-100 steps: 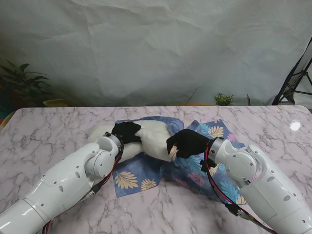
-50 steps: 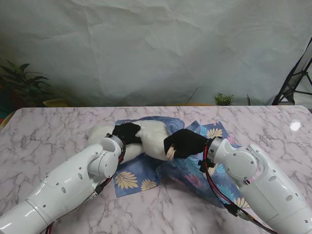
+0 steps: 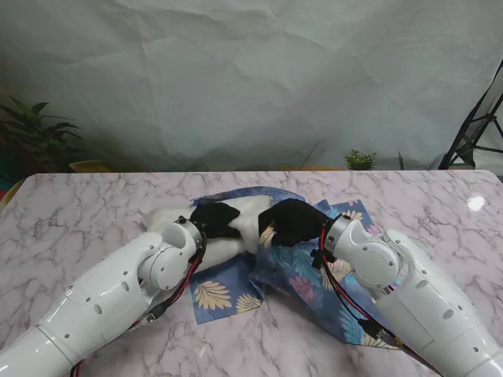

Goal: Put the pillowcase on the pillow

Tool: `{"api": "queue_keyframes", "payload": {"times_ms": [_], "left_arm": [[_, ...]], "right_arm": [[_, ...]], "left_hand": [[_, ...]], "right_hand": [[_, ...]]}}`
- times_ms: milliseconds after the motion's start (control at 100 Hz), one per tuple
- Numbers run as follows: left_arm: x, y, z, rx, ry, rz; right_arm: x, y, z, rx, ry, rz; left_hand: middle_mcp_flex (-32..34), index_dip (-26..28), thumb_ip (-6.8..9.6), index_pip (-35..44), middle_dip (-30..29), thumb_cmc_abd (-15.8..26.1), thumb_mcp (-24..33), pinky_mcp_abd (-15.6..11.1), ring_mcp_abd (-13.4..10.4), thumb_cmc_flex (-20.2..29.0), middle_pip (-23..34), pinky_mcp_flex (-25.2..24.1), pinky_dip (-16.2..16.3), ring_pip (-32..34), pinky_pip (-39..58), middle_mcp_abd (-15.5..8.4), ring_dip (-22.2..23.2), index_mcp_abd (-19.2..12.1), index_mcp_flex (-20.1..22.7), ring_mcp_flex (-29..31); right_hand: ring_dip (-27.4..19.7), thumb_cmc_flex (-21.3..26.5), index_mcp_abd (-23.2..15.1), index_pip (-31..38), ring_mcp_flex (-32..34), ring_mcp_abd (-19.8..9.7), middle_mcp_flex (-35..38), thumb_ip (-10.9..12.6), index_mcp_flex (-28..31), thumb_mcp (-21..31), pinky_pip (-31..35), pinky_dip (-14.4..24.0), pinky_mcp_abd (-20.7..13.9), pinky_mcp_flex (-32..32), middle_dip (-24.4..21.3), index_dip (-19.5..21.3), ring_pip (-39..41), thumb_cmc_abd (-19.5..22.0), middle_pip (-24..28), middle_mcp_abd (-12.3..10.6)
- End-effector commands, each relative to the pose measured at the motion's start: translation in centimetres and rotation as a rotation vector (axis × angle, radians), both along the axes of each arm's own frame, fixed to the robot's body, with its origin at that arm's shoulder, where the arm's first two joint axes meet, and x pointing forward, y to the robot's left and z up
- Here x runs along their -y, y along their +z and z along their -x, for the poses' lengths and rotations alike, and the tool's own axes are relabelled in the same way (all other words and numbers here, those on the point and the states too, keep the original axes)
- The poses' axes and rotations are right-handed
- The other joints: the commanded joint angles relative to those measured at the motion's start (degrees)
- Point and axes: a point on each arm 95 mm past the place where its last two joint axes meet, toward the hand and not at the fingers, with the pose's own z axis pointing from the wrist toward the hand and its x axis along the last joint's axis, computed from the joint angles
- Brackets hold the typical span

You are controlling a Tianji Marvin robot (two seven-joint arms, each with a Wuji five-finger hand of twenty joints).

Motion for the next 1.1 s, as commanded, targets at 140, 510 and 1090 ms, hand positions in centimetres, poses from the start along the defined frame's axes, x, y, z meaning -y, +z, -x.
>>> {"api": "queue_keyframes", "payload": {"times_ms": [140,510,1090], "left_arm": [[-1.4,-0.1,0.9,-0.014,-0.061,-0.056],[-1.7,0.4,1.3,0.152,-0.255,-0.013],[-2.8,1.8,1.0,0.311,-0.51,0.11]], "right_arm": [[-0.3,-0.4,-1.5,0.006,-0.071,0.04],[-1.5,-1.8,-3.0,-0.019,-0.063,0.098],[-2.2,-0.5,-4.3,0.066,-0.062,0.123]], "left_hand": [[0.4,-1.8,3.47,-0.4,1.2,7.5,1.4,-7.7,-3.1,5.6,3.4,2.0,-0.6,-0.4,5.2,0.5,5.9,2.1,1.4,3.6],[-4.1,-7.1,4.01,-2.2,-0.3,2.2,3.5,-1.7,2.5,6.3,-3.5,-2.1,-2.0,-5.2,-5.8,-0.4,8.9,-4.6,0.6,-5.6],[3.0,-9.9,-1.15,2.5,7.7,-10.0,29.8,-0.5,6.4,-0.6,-23.3,-9.2,2.8,-11.4,-12.3,-5.8,8.1,-12.9,2.8,-9.3]], "right_hand": [[-0.4,-4.8,-0.5,3.8,1.5,-3.0,1.4,-2.5,0.0,-1.5,-1.0,0.0,-2.2,-0.4,0.3,1.3,0.5,0.1,1.7,-1.3],[-1.1,-3.4,-1.0,3.9,1.1,-3.4,1.1,-2.4,-0.6,-0.7,-1.1,-0.1,-3.1,-0.3,-0.4,1.2,-0.4,-1.5,1.5,-1.8],[-2.2,-0.1,-2.3,4.4,0.5,-3.6,1.0,-1.8,-1.3,0.9,-1.1,-1.0,-4.2,0.6,-1.4,0.8,-2.9,-3.5,0.2,-2.9]]}}
